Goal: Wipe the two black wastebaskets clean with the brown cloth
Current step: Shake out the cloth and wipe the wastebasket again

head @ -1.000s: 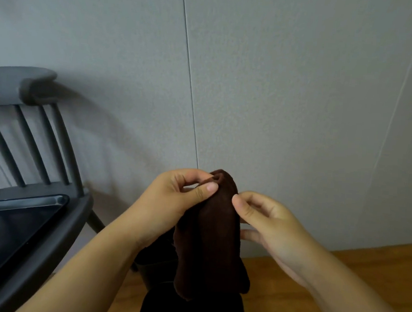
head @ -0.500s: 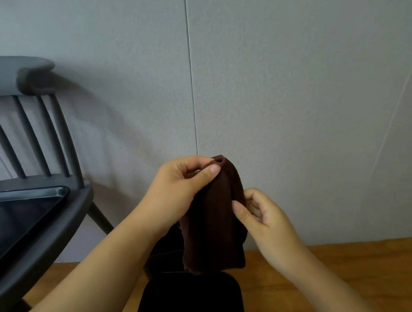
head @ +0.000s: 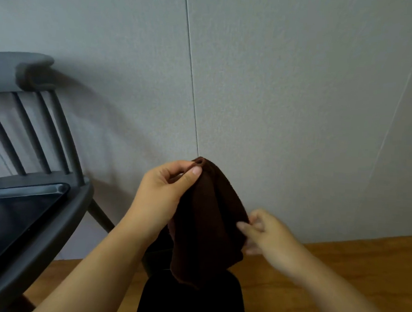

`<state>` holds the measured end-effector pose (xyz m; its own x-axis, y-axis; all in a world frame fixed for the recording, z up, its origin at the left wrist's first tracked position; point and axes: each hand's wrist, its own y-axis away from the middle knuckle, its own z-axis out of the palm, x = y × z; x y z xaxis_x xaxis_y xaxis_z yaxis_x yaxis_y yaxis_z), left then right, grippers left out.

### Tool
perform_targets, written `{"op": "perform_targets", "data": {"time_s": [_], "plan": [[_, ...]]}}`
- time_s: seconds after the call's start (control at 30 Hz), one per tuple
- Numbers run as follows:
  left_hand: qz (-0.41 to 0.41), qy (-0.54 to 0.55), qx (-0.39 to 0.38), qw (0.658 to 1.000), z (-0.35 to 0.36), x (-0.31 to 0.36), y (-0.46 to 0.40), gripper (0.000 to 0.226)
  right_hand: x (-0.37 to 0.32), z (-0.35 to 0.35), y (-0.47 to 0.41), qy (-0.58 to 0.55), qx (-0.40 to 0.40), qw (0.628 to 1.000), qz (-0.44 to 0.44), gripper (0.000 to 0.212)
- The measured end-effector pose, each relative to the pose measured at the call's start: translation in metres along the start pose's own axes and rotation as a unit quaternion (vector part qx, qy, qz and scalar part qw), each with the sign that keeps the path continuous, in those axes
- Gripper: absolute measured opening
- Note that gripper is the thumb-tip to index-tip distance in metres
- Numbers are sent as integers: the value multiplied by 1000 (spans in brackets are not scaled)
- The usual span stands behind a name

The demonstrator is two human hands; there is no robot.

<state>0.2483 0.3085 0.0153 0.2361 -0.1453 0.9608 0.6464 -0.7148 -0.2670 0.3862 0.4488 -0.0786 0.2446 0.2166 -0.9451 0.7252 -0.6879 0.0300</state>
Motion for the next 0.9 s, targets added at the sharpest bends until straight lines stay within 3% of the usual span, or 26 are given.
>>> {"op": "perform_targets", "data": {"time_s": [0.13, 0.4, 0.47, 0.57, 0.63, 0.73, 0.8, 0.9], "plan": [[-3, -36, 39, 999, -13, -11, 1, 15, -23, -26, -1, -10, 50, 999, 10, 10], [-28, -27, 118, 992, -22, -28, 0, 17, -56, -46, -9, 30, 58, 998, 9, 9], [-29, -31, 120, 992, -23, -29, 1, 17, -58, -46, -10, 114, 88, 989, -45, 10], [-27, -39, 114, 992, -23, -31, 2, 15, -57, -44, -14, 270, 126, 945, -132, 13], [-31, -2, 124, 992, -23, -30, 3, 15, -60, -44, -15, 191, 83, 974, -88, 18], [-41, 66, 145, 986, -25, -27, 4, 18, -68, -51, -12, 81, -55, 995, 7, 21], [-52, 90, 148, 983, -27, -26, 3, 20, -71, -54, -9, 127, -126, 984, 8, 24], [-55, 98, 140, 984, -29, -26, 4, 21, -73, -54, -10, 263, -116, 958, -24, 21]]}}
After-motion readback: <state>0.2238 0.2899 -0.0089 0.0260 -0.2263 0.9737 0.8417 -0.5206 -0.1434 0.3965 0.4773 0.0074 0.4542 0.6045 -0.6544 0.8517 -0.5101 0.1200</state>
